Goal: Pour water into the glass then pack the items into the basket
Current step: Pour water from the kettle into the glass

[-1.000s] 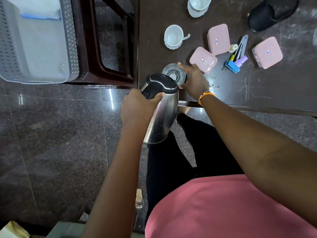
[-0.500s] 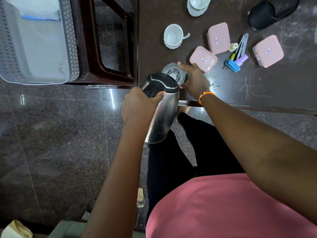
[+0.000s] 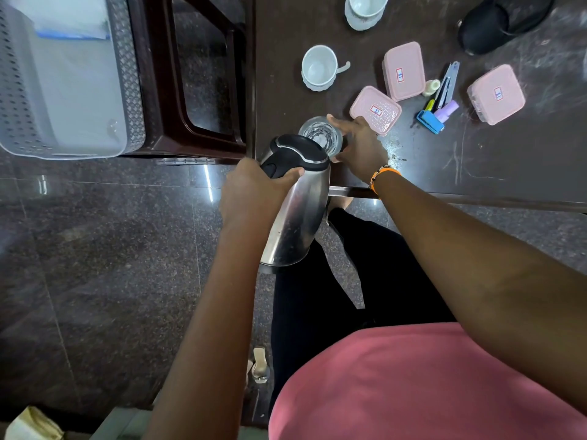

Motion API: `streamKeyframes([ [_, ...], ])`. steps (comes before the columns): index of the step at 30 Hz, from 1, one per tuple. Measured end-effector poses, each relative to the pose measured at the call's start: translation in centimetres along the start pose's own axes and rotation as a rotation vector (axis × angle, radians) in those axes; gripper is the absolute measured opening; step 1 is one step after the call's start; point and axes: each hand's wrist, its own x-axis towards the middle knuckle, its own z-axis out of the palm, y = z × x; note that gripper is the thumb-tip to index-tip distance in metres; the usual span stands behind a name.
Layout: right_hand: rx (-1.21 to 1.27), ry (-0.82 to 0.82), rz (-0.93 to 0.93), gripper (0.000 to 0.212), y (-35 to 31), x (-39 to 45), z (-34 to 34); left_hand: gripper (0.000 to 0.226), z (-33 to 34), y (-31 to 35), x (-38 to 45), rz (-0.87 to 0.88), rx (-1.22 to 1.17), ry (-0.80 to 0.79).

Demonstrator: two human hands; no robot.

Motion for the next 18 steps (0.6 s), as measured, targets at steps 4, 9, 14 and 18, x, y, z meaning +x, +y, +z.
streamKeyframes([
  [4, 0.002, -0.008, 0.001, 0.072, 0.05, 0.10, -0.11, 0.058, 0.03, 0.10, 0.05, 0.006, 0.015, 0.004],
  [9, -0.011, -0.009, -0.001, 0.072, 0.01, 0.09, -0.18, 0.058, 0.01, 0.13, 0.11, 0.007, 0.017, 0.004],
  [14, -0.024, 0.000, 0.005, 0.071, -0.15, -0.03, -0.25, 0.059, -0.10, 0.25, 0.30, 0.003, 0.031, 0.008],
  [18, -0.023, 0.002, 0.007, 0.072, -0.19, -0.04, -0.25, 0.059, -0.13, 0.33, 0.31, 0.001, 0.036, 0.003],
])
